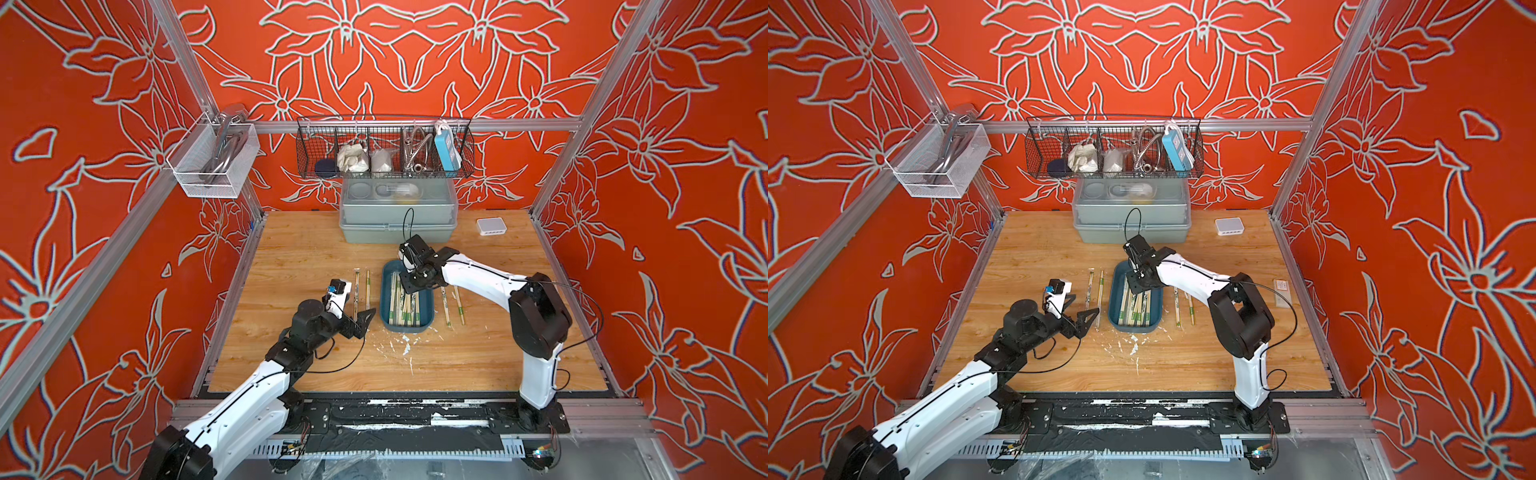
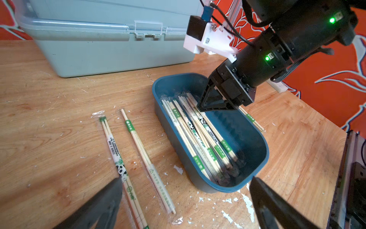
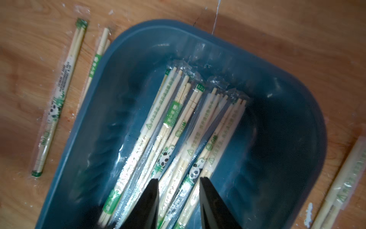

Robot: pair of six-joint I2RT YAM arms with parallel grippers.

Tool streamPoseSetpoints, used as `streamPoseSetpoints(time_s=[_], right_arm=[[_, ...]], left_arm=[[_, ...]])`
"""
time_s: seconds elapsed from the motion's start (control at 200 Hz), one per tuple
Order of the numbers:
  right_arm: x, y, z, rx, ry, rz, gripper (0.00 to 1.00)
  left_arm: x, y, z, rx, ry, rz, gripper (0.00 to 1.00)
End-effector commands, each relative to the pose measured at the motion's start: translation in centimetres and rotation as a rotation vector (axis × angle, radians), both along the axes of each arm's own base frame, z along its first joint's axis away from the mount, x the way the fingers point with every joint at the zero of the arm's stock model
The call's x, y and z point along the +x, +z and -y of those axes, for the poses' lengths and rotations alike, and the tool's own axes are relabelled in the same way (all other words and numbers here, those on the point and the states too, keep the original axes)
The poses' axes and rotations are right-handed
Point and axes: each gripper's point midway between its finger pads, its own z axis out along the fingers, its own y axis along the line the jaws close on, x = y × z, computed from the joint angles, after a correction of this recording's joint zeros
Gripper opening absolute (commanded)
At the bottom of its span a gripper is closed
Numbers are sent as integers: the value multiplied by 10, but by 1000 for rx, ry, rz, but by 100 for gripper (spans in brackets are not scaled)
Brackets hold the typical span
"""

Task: Take the paired disposable chopsticks out of the storage box
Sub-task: Pick up the paired disposable chopsticks from the storage box.

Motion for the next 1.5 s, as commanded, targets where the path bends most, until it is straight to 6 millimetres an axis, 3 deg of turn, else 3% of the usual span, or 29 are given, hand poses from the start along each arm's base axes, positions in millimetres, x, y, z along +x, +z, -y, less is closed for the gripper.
streamPoseSetpoints(time_s=[0.0,0.21,0.826,1.216,1.496], right_arm=[[0,-11,5,-66,-18,-30,37],[2,-29,4,-97,-39,-63,35],[10,-53,1,-127,-65,-86,30],[10,-54,1,-120,-100,-99,21],[10,-40,-1,-93,-126,-98,17]], left_arm=[[3,0,0,16,9,1,100],[6,-4,-1,31,16,-21,100],[9,-9,-4,53,39,-44,100],[11,-11,-5,65,48,-53,100],[12,-13,-6,73,55,-58,100]])
